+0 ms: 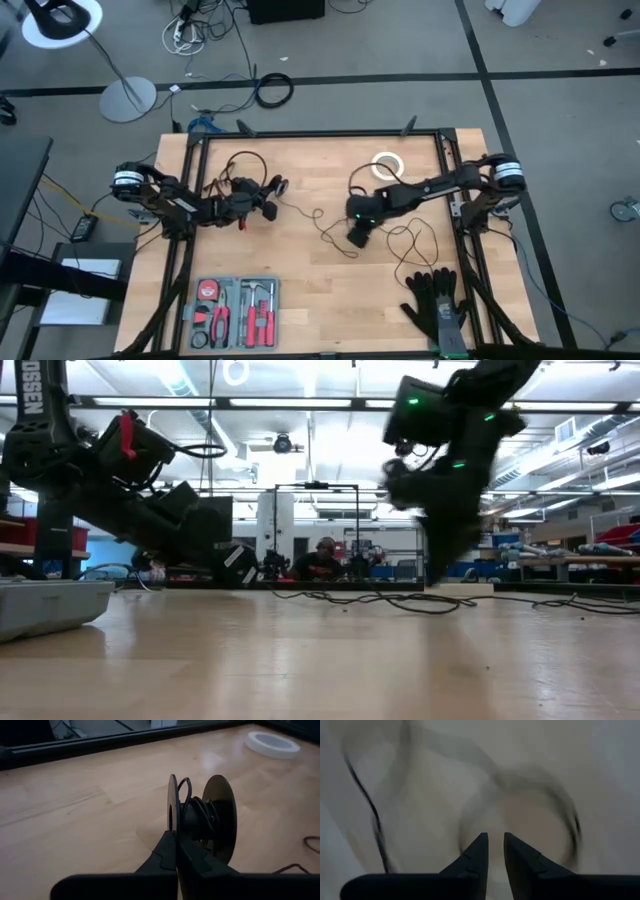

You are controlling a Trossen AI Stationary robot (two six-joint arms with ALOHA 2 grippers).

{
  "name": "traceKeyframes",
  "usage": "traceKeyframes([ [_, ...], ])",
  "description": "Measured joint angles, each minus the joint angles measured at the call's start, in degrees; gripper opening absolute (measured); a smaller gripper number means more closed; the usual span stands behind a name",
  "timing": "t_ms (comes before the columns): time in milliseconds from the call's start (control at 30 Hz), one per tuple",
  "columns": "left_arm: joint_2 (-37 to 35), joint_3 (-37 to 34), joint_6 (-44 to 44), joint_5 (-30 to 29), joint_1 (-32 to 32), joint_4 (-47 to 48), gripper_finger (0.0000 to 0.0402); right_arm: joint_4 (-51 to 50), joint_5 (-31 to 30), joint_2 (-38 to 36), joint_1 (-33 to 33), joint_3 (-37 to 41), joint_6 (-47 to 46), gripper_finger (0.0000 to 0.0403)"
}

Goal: Coil cords
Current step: Coil the black wire on the black spool

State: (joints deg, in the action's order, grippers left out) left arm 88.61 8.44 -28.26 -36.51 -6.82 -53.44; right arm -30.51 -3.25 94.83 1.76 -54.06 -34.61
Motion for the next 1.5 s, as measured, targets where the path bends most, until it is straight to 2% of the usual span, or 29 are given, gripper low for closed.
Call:
traceKeyframes([
  [100, -0.01, -0.84, -0.58, 0.34, 0.01, -1.73, 0.0000, -8.99, -1.80, -2.45, 2.24, -0.09, -3.02, 0.0059],
  [167, -0.01, -0.96, -0.57, 1.08, 0.01, -2.82, 0.0000, -10.10, -5.99, -3.26, 3.82, -0.04, -3.94, 0.0059],
  [300, 0.01, -0.96, -0.56, 1.58, 0.01, -3.88, 0.0000, 2.46, -16.43, -3.14, 5.76, -0.12, -3.19, 0.0059],
  [367, 0.01, -0.96, -0.56, 1.88, 0.01, -4.20, 0.0000, 12.84, -18.49, -1.60, 5.98, -0.17, 0.28, 0.0059],
  [467, 0.01, -0.96, -0.56, 2.32, 0.01, -4.05, 0.0000, 27.54, -17.81, 2.21, 5.22, -0.24, 7.33, 0.0058],
  [567, 0.01, -0.96, -0.56, 2.72, 0.01, -4.08, 0.0000, 36.82, -16.27, 7.00, 4.09, -0.28, 10.83, 0.0053],
  [700, 0.01, -0.96, -0.58, 2.73, 0.01, -4.23, 0.0000, 39.25, -13.24, 12.91, 2.50, -0.25, 10.11, 0.0049],
  [800, 0.01, -0.96, -0.58, 2.71, 0.01, -4.23, 0.0000, 37.94, -7.53, 15.21, 1.86, -0.39, 6.71, 0.0045],
  [933, 0.01, -0.96, -0.56, 2.41, 0.01, -4.07, 0.0000, 30.25, -0.19, 14.63, 2.17, -0.94, 2.44, 0.0034],
  [1167, 0.01, -1.06, 0.21, 1.34, 0.01, -3.94, 0.0000, 7.10, 9.55, 6.16, 7.69, -0.31, -0.69, 0.0005],
  [1233, 0.01, -1.15, 0.75, 1.20, -0.06, -3.88, 0.0000, -2.15, 12.19, 3.17, 9.63, 0.07, -2.64, 0.0002],
  [1400, 0.01, -1.18, 0.78, 1.18, -0.28, -3.87, 0.0000, -24.65, 14.96, -2.73, 14.93, -0.10, -10.98, 0.0004],
  [1500, 0.01, -1.18, 0.77, 1.16, -0.32, -4.11, 0.0000, -32.45, 14.53, -5.44, 18.79, 0.02, -16.59, 0.0002],
])
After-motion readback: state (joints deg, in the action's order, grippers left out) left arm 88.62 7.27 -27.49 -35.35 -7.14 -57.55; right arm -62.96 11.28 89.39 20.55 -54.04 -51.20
